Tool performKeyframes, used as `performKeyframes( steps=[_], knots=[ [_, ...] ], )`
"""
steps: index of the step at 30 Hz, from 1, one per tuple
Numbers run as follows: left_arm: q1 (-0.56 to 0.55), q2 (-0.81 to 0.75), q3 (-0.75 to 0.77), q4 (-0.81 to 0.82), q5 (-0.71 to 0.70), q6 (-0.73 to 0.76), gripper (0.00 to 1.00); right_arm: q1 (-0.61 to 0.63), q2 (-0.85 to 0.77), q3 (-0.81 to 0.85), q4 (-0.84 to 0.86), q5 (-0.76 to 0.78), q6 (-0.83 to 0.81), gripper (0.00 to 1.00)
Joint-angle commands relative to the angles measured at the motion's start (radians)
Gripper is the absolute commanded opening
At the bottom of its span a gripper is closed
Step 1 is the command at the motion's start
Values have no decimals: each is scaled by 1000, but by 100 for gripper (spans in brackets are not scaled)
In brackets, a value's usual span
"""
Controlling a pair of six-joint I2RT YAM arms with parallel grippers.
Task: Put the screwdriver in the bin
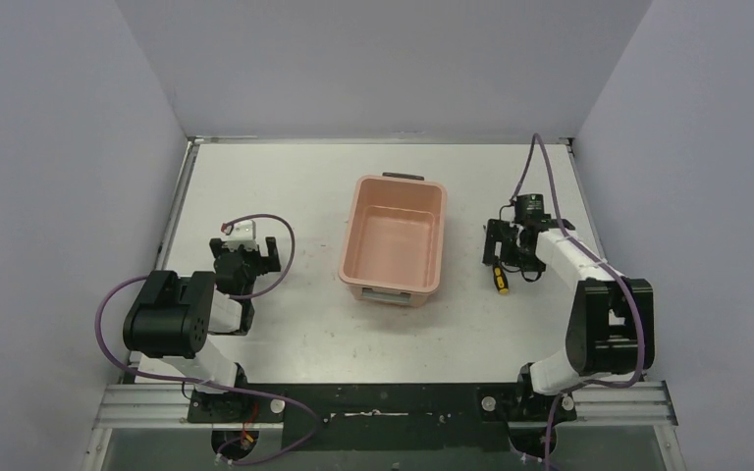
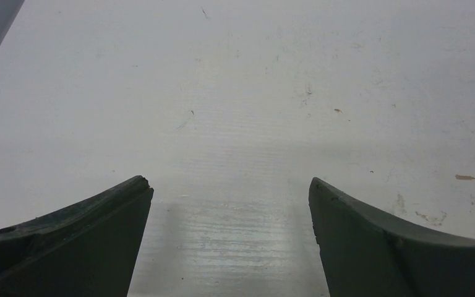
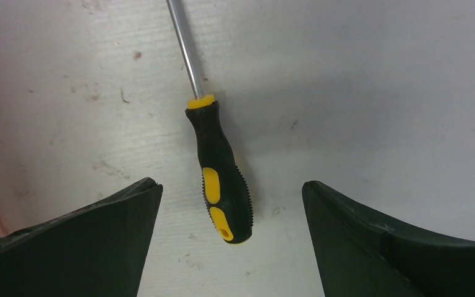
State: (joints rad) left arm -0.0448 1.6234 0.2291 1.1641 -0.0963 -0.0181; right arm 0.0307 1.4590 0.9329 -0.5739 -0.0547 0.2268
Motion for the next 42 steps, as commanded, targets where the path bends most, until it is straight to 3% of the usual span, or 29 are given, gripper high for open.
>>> performKeyframes(
  steps=[1,5,7,8,13,24,28,32,36,42],
  knots=[
    [-1,-10,19,59,7,0,97,24,98,-24,53,31,-15,84],
    [-1,-11,19,58,7,1,97,62,196,8,62,85,-6,77],
    [-1,-10,19,58,7,-1,97,81,233,19,59,115,-1,68],
    [-1,-11,19,59,7,0,97,84,248,23,57,123,-1,61],
    [-1,-11,19,57,6,1,97,95,223,47,23,143,2,0],
    [-1,-10,19,58,7,-1,97,122,-31,473,-337,161,48,0],
    [-1,-10,19,59,6,-1,97,265,-41,645,-403,193,133,0],
    [-1,-11,19,59,7,-1,97,506,-16,737,-367,265,228,0],
    [-1,-11,19,59,7,-1,97,693,48,704,-281,284,279,0],
    [-1,-11,19,59,6,-1,97,736,164,538,-141,201,302,0]
  ],
)
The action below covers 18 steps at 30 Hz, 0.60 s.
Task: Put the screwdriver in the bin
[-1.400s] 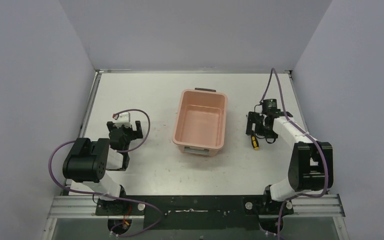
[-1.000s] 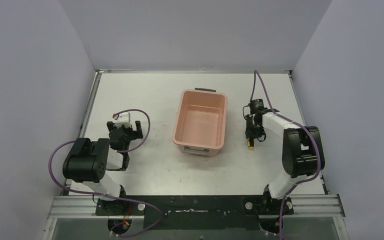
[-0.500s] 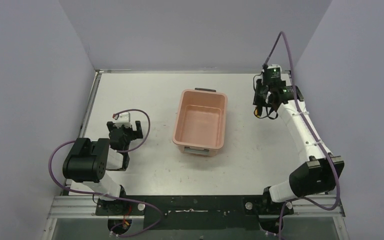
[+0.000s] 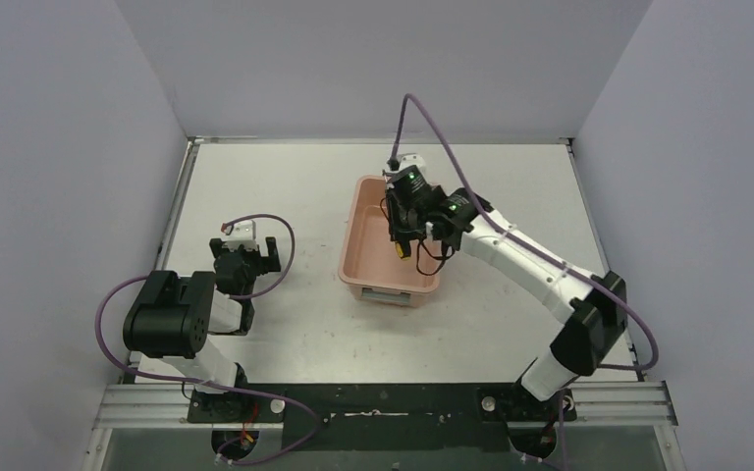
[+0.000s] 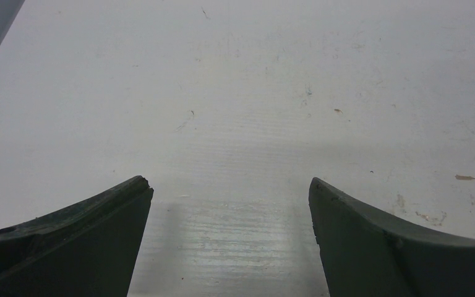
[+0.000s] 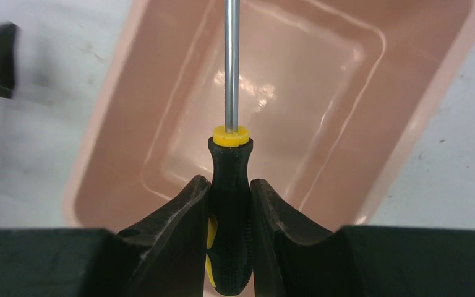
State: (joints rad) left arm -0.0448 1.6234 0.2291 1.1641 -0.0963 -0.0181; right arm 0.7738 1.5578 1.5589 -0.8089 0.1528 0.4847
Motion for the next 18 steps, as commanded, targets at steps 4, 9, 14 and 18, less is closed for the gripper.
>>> performKeyframes(
  steps=[4,9,14,18],
  knots=[
    [-1,-11,19,59,6,-2,97,-12,175,-150,171,-36,43,0],
    [-1,-11,19,60,6,-2,97,-31,314,-168,232,-37,22,0],
    [-1,-11,19,58,5,-2,97,-42,388,-185,263,-40,27,11],
    [-1,-11,19,58,6,-1,97,-39,387,-174,245,-42,38,50]
  ],
)
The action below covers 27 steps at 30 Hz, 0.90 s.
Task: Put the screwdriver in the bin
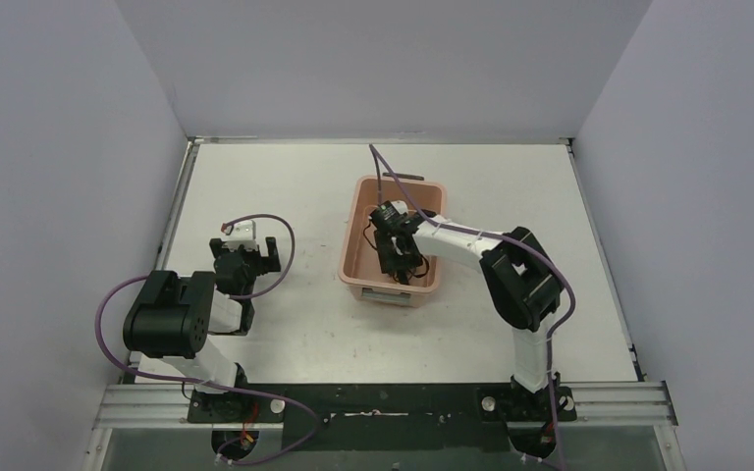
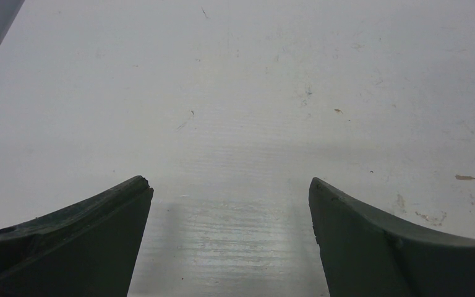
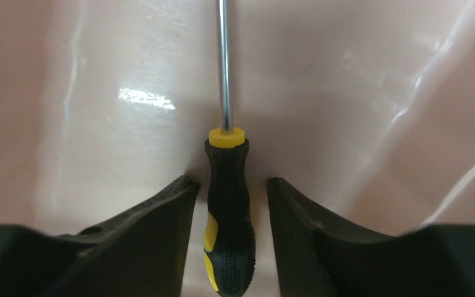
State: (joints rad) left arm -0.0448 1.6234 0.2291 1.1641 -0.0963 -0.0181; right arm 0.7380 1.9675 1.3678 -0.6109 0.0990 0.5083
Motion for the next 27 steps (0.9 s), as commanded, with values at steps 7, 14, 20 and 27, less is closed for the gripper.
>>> performKeyframes(
  steps=[7,14,20,27],
  knots=[
    [-1,-11,20,58,6,-1,97,-1,-148,96,-49,91,-3,94],
    [-1,-10,20,57,6,0,97,-26,-360,122,-38,127,-85,100],
    [-1,-10,19,58,7,-1,97,-153,-575,6,59,129,-129,100],
    [-1,-11,19,59,7,1,97,-463,-794,-215,135,82,-176,100]
  ],
)
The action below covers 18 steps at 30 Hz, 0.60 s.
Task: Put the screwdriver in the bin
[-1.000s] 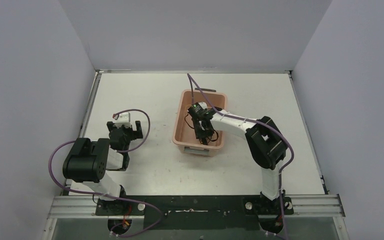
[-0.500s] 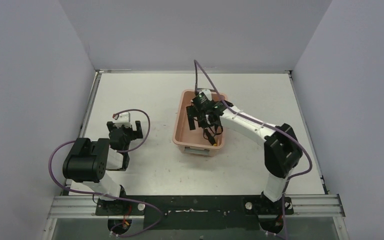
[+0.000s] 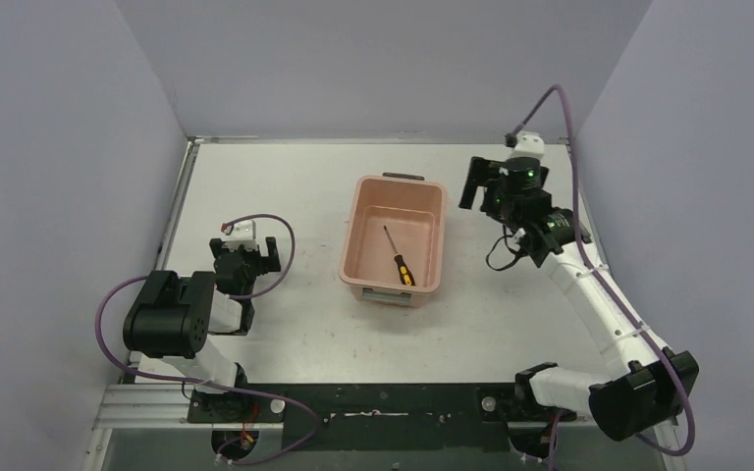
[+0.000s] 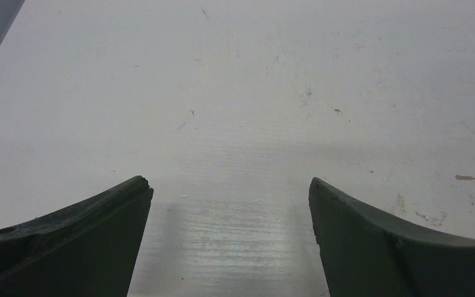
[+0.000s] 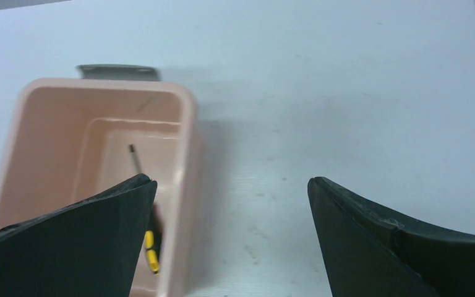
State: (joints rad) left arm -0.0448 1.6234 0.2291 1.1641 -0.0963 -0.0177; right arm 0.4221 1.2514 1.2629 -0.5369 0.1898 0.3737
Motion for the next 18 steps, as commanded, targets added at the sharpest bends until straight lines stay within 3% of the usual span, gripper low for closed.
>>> performKeyframes(
  steps=[1,8,14,18],
  knots=[
    [-1,-10,19,58,6,0,97,-197,-104,-158,85,-19,-50,100],
    [-1,-11,19,58,5,0,97,-414,-244,-558,380,-90,-147,100],
    [-1,-10,19,59,6,-2,97,-419,-354,-860,681,-108,-183,100],
    [-1,-11,19,59,6,-1,97,-419,-402,-917,751,-113,-187,100]
  ],
)
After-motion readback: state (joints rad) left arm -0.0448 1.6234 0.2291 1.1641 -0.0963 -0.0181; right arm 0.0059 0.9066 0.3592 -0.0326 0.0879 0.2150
